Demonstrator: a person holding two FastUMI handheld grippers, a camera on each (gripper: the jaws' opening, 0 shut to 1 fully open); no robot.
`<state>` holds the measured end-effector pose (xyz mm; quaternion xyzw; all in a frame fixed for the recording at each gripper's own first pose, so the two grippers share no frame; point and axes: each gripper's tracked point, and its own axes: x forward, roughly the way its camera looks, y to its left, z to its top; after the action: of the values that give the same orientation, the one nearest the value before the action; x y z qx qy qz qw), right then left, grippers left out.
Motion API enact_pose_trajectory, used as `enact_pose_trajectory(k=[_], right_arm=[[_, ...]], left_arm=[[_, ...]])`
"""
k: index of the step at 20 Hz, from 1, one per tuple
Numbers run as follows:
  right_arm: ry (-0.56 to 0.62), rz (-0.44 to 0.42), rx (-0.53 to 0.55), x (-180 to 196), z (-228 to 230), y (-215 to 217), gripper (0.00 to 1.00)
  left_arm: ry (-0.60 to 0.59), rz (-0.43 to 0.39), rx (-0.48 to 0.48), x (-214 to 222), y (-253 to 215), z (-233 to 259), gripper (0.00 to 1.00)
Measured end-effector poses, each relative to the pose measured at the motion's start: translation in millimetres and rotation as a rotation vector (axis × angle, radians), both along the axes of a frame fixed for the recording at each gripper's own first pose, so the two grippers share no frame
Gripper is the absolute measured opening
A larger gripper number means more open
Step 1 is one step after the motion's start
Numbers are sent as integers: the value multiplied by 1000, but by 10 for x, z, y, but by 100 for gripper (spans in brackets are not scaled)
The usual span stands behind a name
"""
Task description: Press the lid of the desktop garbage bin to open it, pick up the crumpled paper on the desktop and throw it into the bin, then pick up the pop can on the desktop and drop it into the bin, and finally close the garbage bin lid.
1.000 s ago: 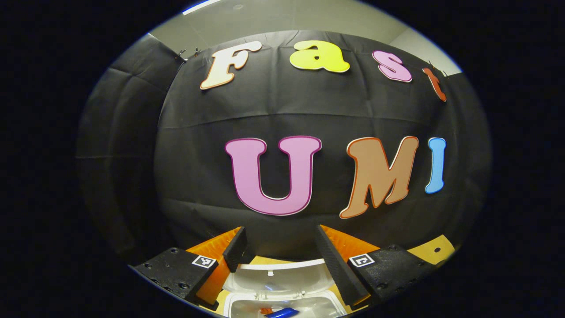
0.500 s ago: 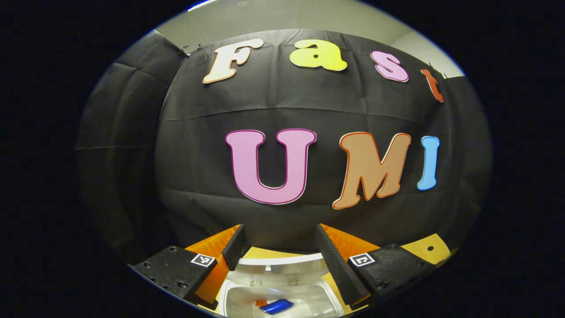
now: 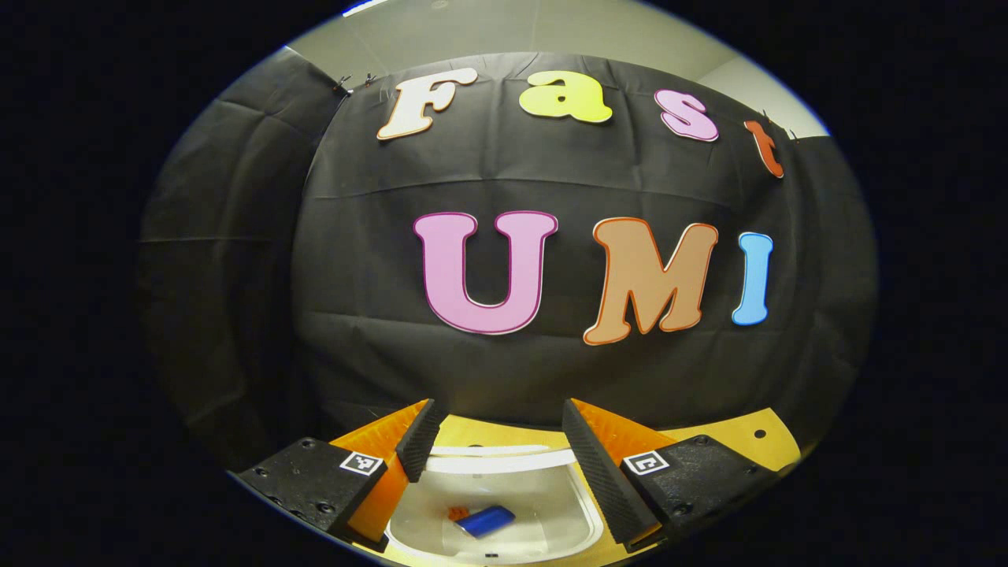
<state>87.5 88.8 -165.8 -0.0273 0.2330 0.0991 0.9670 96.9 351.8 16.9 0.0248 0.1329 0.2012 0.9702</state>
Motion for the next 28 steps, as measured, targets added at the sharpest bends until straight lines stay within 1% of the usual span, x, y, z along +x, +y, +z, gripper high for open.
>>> enact_pose_trajectory(k=[4, 8, 16, 17, 18, 19, 20, 21, 22, 23, 24, 25, 26, 27, 28], right_arm=[[2, 12, 2, 11, -8, -18, 95], [9, 22, 0, 15, -31, -9, 95], [17, 25, -2, -1, -66, 12, 95], [17, 23, -1, -6, -69, 14, 95], [18, 21, -1, -6, -77, 8, 95], [19, 19, 0, -13, -78, 6, 95], [20, 16, 0, -21, -84, 3, 95], [21, 13, 1, -40, -100, -2, 95], [20, 13, 3, -54, -99, 4, 95], [17, 13, 3, -69, -96, 2, 95], [15, 9, 5, -74, -80, -3, 95], [11, 6, 16, -82, -48, -14, 94], [4, 0, 28, -89, -3, -28, 94], [-9, -6, 32, -95, 61, -55, 95], [-28, -12, 30, -88, 136, -99, 94]], left_arm=[[48, 0, -37, -246, -143, -301, 94], [100, 2, -52, -407, -210, -578, 95], [184, 18, -94, -564, -207, -1054, 94], [207, 23, -123, -583, -212, -1169, 94], [274, 32, -146, -647, -247, -1287, 94], [264, 23, -122, -651, -242, -1276, 94], [220, 22, -106, -617, -225, -1219, 98], [216, 24, -135, -596, -209, -1273, 98], [230, 21, -159, -655, -247, -1322, 95], [213, 11, -144, -651, -256, -1322, 96], [176, -6, -102, -667, -274, -1294, 98], [129, -16, -66, -634, -272, -1208, 97], [88, -28, -61, -580, -313, -1119, 94], [54, -26, -70, -577, -358, -1063, 94], [-8, -32, -73, -512, -433, -960, 93]])
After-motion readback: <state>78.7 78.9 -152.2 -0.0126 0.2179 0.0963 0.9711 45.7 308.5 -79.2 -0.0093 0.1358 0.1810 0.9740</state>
